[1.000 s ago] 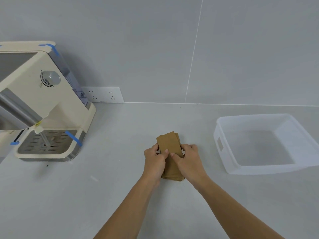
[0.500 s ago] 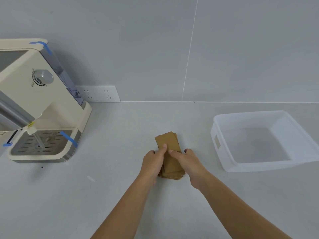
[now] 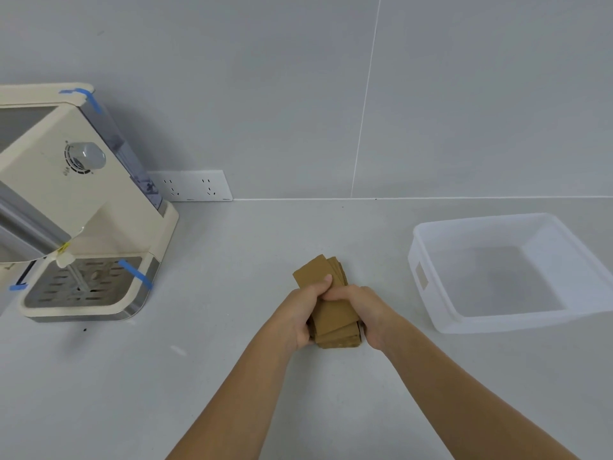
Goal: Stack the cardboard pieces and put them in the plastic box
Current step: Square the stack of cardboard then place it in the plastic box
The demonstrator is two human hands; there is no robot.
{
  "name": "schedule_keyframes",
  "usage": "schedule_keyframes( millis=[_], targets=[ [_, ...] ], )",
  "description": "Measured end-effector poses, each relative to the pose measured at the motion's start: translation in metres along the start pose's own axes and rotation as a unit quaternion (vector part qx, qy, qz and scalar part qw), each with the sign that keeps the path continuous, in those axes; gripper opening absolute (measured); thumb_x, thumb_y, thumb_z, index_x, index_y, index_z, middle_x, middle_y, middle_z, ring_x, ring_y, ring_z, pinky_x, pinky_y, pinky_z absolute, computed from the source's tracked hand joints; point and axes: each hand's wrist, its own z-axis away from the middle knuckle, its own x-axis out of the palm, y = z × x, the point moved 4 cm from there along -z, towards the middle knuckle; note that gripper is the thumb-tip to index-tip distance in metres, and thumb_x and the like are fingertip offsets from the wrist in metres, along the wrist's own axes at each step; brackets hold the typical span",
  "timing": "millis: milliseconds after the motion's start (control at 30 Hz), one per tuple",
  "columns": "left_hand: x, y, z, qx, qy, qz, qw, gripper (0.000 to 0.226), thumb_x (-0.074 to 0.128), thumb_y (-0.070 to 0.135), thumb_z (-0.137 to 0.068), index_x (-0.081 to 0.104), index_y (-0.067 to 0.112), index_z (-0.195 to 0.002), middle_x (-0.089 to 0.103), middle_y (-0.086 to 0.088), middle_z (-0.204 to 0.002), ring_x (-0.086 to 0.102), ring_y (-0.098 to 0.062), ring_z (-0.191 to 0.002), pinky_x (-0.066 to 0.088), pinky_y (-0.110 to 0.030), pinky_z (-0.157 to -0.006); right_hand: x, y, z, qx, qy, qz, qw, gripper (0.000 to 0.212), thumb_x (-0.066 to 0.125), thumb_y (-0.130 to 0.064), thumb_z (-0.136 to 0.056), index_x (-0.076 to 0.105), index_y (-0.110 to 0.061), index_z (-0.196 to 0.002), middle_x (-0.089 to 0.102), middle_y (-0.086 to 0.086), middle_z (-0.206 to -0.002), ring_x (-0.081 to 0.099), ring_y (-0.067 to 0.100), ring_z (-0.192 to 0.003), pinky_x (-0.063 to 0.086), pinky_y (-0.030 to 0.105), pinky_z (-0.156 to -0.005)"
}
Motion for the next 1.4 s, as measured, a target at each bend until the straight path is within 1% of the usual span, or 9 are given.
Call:
schedule_keyframes(
  millis=[133, 267, 433, 567, 733, 933, 1133, 1267, 1400],
  targets=[
    [-0.006, -0.003, 0.001, 0.013, -0.030, 0.030, 0.999, 0.022, 0.065, 0.029, -0.084, 0.065, 0.012, -0.099, 0.069, -0.012, -0.096, 0.066, -0.030, -0.089, 0.055, -0.048, -0.078, 0.005, -0.002, 0.003, -0.015, -0.018, 0.019, 1.000, 0.077, 0.082, -0.039, -0.044, 0.059, -0.008, -0.111, 0.066, 0.015, -0.108, 0.069, 0.029, -0.087, 0.060, 0.039, -0.066],
    [-0.014, -0.007, -0.002, 0.039, -0.067, 0.055, 0.995, 0.034, 0.065, 0.022, -0.083, 0.065, 0.009, -0.114, 0.068, -0.014, -0.115, 0.065, -0.032, -0.105, 0.054, -0.047, -0.087, 0.006, -0.008, 0.013, -0.070, -0.035, 0.066, 0.995, 0.046, 0.076, -0.022, -0.070, 0.046, -0.009, -0.102, 0.062, 0.006, -0.091, 0.064, 0.015, -0.075, 0.049, 0.023, -0.049],
    [-0.027, -0.016, -0.002, 0.086, -0.118, 0.073, 0.987, 0.053, 0.071, 0.013, -0.074, 0.057, 0.003, -0.124, 0.061, -0.017, -0.127, 0.059, -0.028, -0.115, 0.044, -0.041, -0.103, 0.006, -0.014, 0.019, -0.158, 0.012, 0.231, 0.960, 0.062, 0.075, -0.029, -0.065, 0.034, -0.012, -0.108, 0.057, 0.006, -0.098, 0.062, 0.020, -0.086, 0.056, 0.038, -0.071],
    [-0.059, -0.013, 0.002, 0.236, 0.025, -0.152, 0.959, 0.119, 0.085, 0.008, -0.062, 0.004, 0.031, -0.146, 0.022, 0.010, -0.143, 0.025, -0.010, -0.134, 0.022, -0.033, -0.112, 0.007, -0.016, 0.027, -0.279, 0.077, 0.548, 0.784, 0.062, 0.067, -0.046, -0.066, 0.035, -0.013, -0.107, 0.052, 0.003, -0.100, 0.053, 0.022, -0.089, 0.046, 0.037, -0.082],
    [-0.069, -0.022, 0.000, 0.322, -0.045, -0.383, 0.865, 0.128, 0.085, 0.037, -0.054, -0.018, 0.062, -0.126, -0.015, 0.022, -0.153, -0.008, 0.002, -0.141, 0.008, -0.032, -0.117, 0.012, -0.003, 0.022, -0.364, 0.046, 0.665, 0.650, 0.066, 0.068, -0.038, -0.061, 0.037, -0.013, -0.114, 0.052, 0.003, -0.106, 0.049, 0.021, -0.091, 0.041, 0.034, -0.083],
    [-0.053, -0.029, -0.001, 0.364, -0.056, -0.425, 0.827, 0.093, 0.077, 0.020, -0.063, 0.021, 0.043, -0.134, 0.035, 0.008, -0.140, 0.043, -0.015, -0.126, 0.042, -0.029, -0.102, 0.012, 0.004, 0.024, -0.444, 0.032, 0.667, 0.597, 0.064, 0.064, -0.034, -0.065, 0.041, -0.010, -0.120, 0.054, 0.003, -0.108, 0.051, 0.022, -0.092, 0.038, 0.033, -0.081],
    [-0.050, -0.034, 0.000, 0.372, -0.058, -0.369, 0.850, 0.066, 0.074, 0.005, -0.066, 0.039, 0.035, -0.113, 0.056, 0.007, -0.104, 0.056, 0.001, -0.088, 0.049, -0.018, -0.074, -0.011, 0.013, 0.021, -0.428, 0.032, 0.646, 0.632, 0.085, 0.067, -0.039, -0.063, 0.027, -0.026, -0.137, 0.041, -0.002, -0.133, 0.039, 0.020, -0.120, 0.027, 0.036, -0.102],
    [-0.050, -0.035, 0.001, 0.372, -0.056, -0.346, 0.859, 0.067, 0.075, 0.006, -0.064, 0.041, 0.029, -0.117, 0.057, 0.005, -0.103, 0.057, -0.001, -0.090, 0.049, -0.020, -0.076, -0.036, 0.024, 0.022, -0.364, -0.019, 0.504, 0.783, 0.097, 0.075, -0.025, -0.067, 0.014, -0.027, -0.143, 0.030, -0.004, -0.138, 0.032, 0.013, -0.125, 0.032, 0.027, -0.105],
    [-0.047, -0.036, -0.001, 0.344, -0.065, -0.316, 0.882, 0.071, 0.070, 0.007, -0.060, 0.035, 0.029, -0.118, 0.052, 0.004, -0.105, 0.054, 0.006, -0.086, 0.049, -0.020, -0.072, -0.043, 0.038, 0.019, -0.321, -0.028, 0.281, 0.904, 0.092, 0.075, -0.008, -0.069, 0.015, -0.034, -0.133, 0.038, -0.006, -0.116, 0.048, 0.008, -0.103, 0.048, 0.018, -0.084]
  ],
)
